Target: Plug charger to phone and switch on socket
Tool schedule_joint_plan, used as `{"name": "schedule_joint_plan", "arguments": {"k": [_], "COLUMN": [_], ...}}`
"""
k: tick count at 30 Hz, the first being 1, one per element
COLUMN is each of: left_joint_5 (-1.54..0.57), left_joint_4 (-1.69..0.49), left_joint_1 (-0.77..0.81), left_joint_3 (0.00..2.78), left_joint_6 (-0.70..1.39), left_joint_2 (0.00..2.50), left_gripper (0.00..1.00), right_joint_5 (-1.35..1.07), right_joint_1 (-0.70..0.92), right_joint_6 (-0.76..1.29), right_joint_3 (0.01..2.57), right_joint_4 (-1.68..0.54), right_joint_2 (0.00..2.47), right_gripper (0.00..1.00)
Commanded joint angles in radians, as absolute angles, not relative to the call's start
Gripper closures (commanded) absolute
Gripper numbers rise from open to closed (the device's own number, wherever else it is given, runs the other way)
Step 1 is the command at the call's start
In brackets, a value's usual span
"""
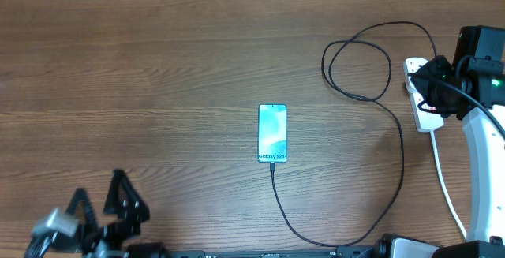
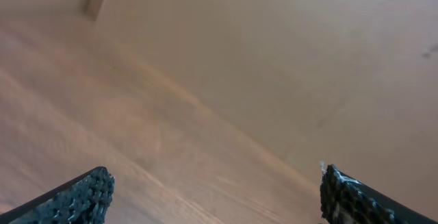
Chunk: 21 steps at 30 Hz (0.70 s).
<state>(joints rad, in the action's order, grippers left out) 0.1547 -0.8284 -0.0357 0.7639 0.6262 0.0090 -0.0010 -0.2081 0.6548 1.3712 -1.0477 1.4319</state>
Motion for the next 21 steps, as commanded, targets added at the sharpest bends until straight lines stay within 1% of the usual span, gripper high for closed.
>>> {"name": "schedule_joint_plan", "arguments": {"k": [1, 13, 21], "left_joint_5": [0.168, 0.168, 0.168], "left_joint_4": [-0.764, -0.593, -0.487], "left_joint_1": [-0.046, -0.046, -0.046], "left_joint_3": [0.616, 0.376, 0.253], "left_joint_6": [0.771, 0.775, 0.836], "left_joint_2": [0.005, 0.005, 0.005], "left_gripper": [0.0, 0.0, 0.0], "right_joint_5": [-0.002, -0.002, -0.002], "right_joint_1": [-0.206, -0.206, -0.206], "right_joint_6": [0.655, 0.655, 0.654], "right_joint_3": [1.375, 1.375, 1.375], "right_joint_4": [-1.046, -1.047, -1.047], "right_joint_2": [1.434, 1.434, 1.434], "right_gripper": [0.92, 0.91, 0.91]}}
